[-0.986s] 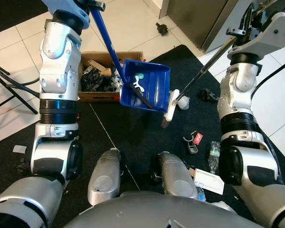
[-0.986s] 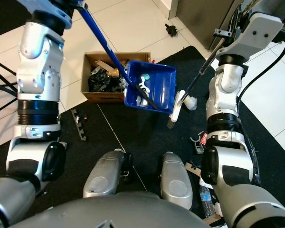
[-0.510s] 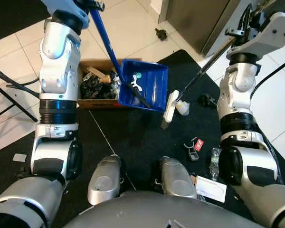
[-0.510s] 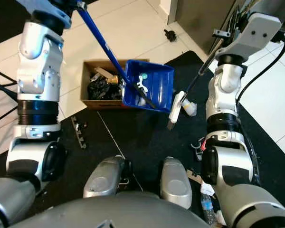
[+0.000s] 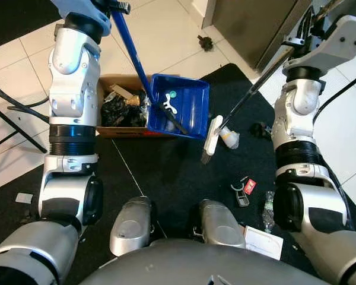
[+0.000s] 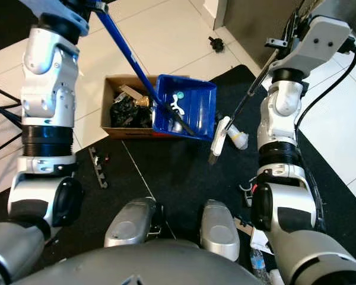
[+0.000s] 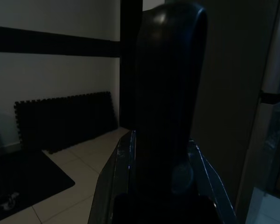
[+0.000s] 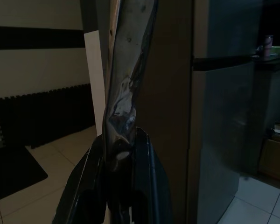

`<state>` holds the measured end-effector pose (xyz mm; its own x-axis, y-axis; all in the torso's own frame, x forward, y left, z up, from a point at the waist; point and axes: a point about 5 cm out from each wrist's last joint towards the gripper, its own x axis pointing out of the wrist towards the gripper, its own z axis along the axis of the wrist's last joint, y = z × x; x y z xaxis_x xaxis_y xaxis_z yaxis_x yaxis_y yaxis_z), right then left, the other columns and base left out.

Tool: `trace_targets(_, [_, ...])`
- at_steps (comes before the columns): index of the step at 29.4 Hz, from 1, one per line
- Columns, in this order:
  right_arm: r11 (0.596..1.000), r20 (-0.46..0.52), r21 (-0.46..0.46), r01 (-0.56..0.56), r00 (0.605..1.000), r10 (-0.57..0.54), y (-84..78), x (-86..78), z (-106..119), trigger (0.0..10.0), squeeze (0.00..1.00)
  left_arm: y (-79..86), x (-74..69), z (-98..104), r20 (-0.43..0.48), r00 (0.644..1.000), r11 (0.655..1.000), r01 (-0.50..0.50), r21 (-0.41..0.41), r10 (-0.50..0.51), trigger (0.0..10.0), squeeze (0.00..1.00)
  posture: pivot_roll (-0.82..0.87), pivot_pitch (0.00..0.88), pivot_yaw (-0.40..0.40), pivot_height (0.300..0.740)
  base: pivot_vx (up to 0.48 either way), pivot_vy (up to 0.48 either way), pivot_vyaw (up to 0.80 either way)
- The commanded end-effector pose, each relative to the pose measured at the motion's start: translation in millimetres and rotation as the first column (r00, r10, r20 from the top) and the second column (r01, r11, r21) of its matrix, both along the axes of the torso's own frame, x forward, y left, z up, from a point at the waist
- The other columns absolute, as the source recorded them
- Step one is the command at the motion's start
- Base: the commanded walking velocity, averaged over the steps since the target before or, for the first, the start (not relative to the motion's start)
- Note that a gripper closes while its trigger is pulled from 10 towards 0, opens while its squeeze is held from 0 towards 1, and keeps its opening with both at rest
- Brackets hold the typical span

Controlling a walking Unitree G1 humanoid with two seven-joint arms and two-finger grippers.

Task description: Sweep floor

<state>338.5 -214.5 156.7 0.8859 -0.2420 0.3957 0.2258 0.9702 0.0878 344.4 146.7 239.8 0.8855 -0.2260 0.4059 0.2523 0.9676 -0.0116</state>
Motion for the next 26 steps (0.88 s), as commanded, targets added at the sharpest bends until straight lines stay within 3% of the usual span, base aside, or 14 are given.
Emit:
trace_targets(1, [1.000,0.018,0.000,0.000,1.000,0.000,-0.1,0.9,4.5,10.0,0.00,0.3,-1.9,8.0,0.051,0.999,1.000,-0.002,-0.004,0.002,10.0,0.00,0.15,0.000,0.006,0.740,0.480,0.000,0.00])
trace_targets(12, [1.000,0.012,0.001,0.001,1.000,-0.001,0.3,0.7,3.3,10.0,0.00,0.2,-1.7,7.6,0.050,0.999,1.000,0.002,-0.004,-0.002,10.0,0.00,0.15,0.000,0.009,0.740,0.480,0.000,0.00])
trace_targets(26, [1.000,0.009,-0.001,0.000,1.000,0.000,0.2,0.9,3.2,10.0,0.00,-3.2,-2.2,3.5,0.051,0.999,1.000,0.002,0.030,-0.004,10.0,0.00,0.14,0.000,0.012,0.740,0.000,0.000,0.00])
